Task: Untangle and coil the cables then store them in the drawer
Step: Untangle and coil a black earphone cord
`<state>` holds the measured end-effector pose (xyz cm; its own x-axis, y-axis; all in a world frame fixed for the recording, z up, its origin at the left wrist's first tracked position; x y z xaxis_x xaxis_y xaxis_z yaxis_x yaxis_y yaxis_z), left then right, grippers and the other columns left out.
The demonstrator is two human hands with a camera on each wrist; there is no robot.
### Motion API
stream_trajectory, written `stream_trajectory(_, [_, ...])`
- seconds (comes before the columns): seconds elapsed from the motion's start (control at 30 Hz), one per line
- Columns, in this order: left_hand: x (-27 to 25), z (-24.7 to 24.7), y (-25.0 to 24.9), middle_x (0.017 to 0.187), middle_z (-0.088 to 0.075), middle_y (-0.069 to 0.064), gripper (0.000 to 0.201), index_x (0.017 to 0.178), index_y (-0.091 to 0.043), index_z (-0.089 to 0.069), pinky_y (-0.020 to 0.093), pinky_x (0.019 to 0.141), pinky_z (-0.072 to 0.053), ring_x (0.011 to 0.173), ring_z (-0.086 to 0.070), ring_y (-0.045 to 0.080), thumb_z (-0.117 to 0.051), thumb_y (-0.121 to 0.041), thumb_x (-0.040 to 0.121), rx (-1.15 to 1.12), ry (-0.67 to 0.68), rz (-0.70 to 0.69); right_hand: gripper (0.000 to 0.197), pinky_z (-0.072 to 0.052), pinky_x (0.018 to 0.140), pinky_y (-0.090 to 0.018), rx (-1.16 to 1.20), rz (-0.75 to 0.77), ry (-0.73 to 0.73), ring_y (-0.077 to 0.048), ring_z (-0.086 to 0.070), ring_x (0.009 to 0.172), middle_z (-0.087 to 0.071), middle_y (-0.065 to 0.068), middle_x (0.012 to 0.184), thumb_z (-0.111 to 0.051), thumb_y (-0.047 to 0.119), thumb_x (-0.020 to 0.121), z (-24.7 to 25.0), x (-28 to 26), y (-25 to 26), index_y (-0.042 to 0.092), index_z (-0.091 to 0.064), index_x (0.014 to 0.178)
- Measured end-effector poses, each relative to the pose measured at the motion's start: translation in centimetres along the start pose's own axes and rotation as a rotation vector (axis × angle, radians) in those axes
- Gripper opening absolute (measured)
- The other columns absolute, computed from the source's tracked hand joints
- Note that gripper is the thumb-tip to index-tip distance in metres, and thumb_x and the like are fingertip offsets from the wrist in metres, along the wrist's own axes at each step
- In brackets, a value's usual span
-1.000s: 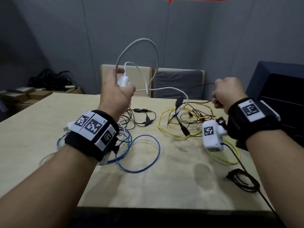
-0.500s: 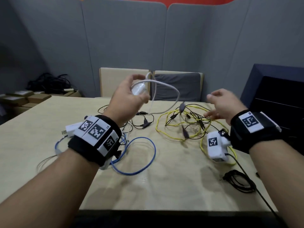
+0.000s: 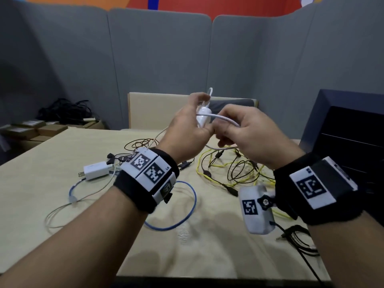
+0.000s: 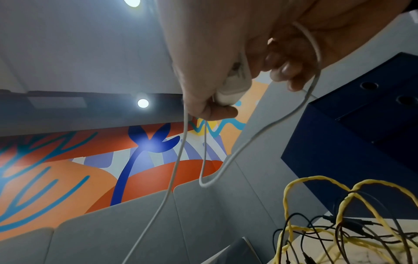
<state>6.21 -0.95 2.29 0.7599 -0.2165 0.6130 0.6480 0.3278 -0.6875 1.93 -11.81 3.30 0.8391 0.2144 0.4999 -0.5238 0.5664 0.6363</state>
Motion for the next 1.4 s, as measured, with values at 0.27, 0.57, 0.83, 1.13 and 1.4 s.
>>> stream_trajectory(0.27, [-1.2,-3.2,3.6,0.108,-0.058,0.001,0.046,0.118,-0.028,-0.052,0.025,0.06,-0.049,0.078,-0.06,0.015,-0.074,-0.017,0.08,-0.146,0.241,0.087,0.022,-0.023,0.043,-0.024,0.647,-0.137,-0.12,-0.009,-0.02,0.043,-0.026,0.007,0.049,-0.044,0.018,0.102,1.7,0.5,-4.5,0.008,-0.06,0.089])
stream_trajectory(0.57, [-1.6,-5.6,8.5,0.082,-0.056,-0.002,0.027,0.085,-0.018,-0.053,0.027,0.056,-0.046,0.064,-0.058,0.012,-0.079,-0.017,0.078,-0.29,0.272,0.227,0.023,-0.009,0.046,-0.027,0.702,-0.122,-0.233,-0.009,-0.017,0.042,-0.026,0.008,0.049,-0.045,0.023,0.103,3.2,3.3,-7.1,0.013,-0.064,0.099])
stream_trajectory(0.83, [0.4,-5.4,10.5,0.085,-0.064,0.004,0.02,0.086,-0.01,-0.054,0.046,0.079,-0.052,0.081,-0.067,0.022,-0.045,-0.021,0.101,-0.258,0.183,0.305,0.024,-0.011,0.043,-0.022,0.694,-0.073,-0.257,-0.008,-0.018,0.04,-0.026,0.008,0.048,-0.044,0.021,0.104,2.3,5.3,-8.5,0.013,-0.064,0.095])
stream_trajectory(1.13, [4.4,-1.6,7.3,0.075,-0.069,0.008,0.024,0.084,-0.009,-0.057,0.022,0.047,-0.04,0.049,-0.053,0.015,-0.043,-0.015,0.102,-0.337,0.047,0.141,0.028,-0.022,0.043,-0.023,0.473,-0.072,-0.322,-0.01,-0.025,0.042,-0.03,0.011,0.047,-0.048,0.03,0.102,3.8,7.7,-10.4,0.019,-0.067,0.084])
stream_trajectory(1.4, [6.9,-1.0,4.1,0.062,-0.06,0.006,0.019,0.09,-0.007,-0.065,0.016,0.048,-0.031,0.046,-0.041,0.005,-0.053,-0.018,0.098,-0.286,-0.005,-0.051,0.058,-0.034,0.11,-0.041,-0.341,-0.056,-0.283,-0.019,-0.042,0.13,-0.044,0.002,0.14,-0.06,0.03,0.094,3.8,8.4,-7.8,0.036,-0.036,0.146])
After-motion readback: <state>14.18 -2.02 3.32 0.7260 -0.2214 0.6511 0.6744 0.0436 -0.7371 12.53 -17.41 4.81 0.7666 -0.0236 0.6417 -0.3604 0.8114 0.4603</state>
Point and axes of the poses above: each hand's wrist, its own x-axis towards the middle knuckle, its own z-axis out of the back of the hand, y = z × x, the point moved 10 cm from there along x, towards the middle knuckle
